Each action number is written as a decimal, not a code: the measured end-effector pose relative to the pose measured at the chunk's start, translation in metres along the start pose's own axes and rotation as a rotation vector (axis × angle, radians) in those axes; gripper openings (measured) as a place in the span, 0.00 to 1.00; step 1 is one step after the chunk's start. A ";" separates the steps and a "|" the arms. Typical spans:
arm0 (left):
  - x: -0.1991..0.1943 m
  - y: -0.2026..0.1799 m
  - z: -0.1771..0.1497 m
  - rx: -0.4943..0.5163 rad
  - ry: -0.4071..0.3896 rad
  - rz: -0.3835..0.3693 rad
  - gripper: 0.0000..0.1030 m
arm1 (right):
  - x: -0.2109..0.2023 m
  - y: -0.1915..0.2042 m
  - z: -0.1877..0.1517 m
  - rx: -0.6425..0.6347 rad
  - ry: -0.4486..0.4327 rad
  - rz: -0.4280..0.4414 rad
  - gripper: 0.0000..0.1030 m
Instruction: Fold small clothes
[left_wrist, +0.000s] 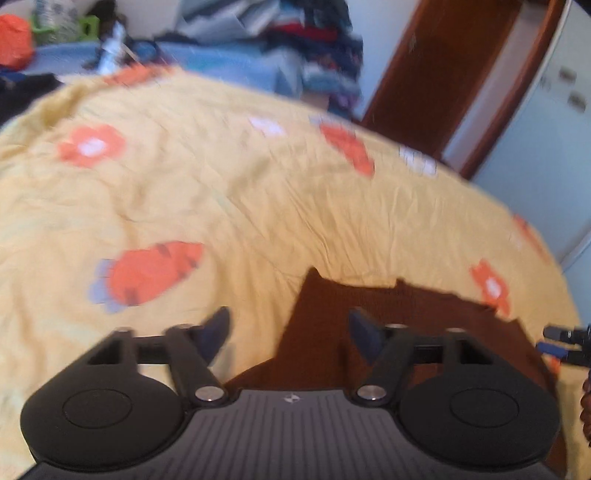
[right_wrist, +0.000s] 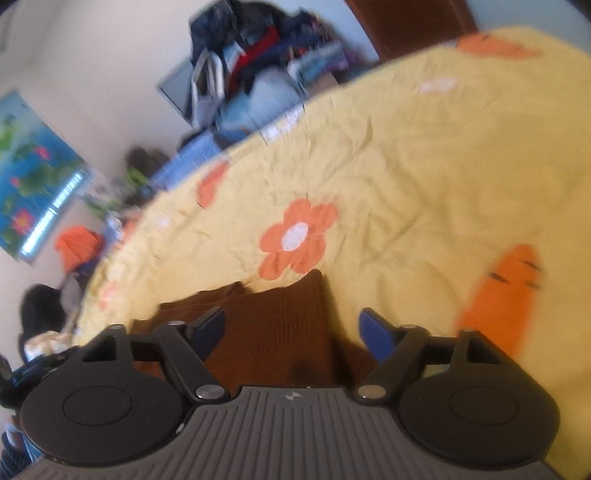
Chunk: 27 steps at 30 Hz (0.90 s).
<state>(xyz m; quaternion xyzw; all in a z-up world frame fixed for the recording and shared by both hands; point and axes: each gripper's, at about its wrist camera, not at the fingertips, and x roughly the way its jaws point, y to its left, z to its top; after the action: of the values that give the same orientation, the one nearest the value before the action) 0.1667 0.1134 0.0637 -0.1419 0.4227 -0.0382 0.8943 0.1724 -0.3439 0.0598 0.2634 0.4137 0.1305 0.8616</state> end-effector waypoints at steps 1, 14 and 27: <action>0.016 -0.006 0.000 0.014 0.036 0.003 0.56 | 0.012 0.005 0.000 -0.008 0.023 -0.009 0.72; 0.019 -0.015 -0.014 0.170 -0.092 0.223 0.07 | 0.034 0.017 -0.027 -0.144 -0.076 -0.025 0.26; 0.030 -0.073 -0.057 0.294 -0.139 0.192 0.89 | 0.030 0.060 -0.069 -0.406 -0.157 -0.154 0.76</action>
<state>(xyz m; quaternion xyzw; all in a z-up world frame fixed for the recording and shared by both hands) 0.1458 0.0248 0.0281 0.0294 0.3616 -0.0040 0.9319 0.1363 -0.2571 0.0385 0.0616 0.3298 0.1238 0.9339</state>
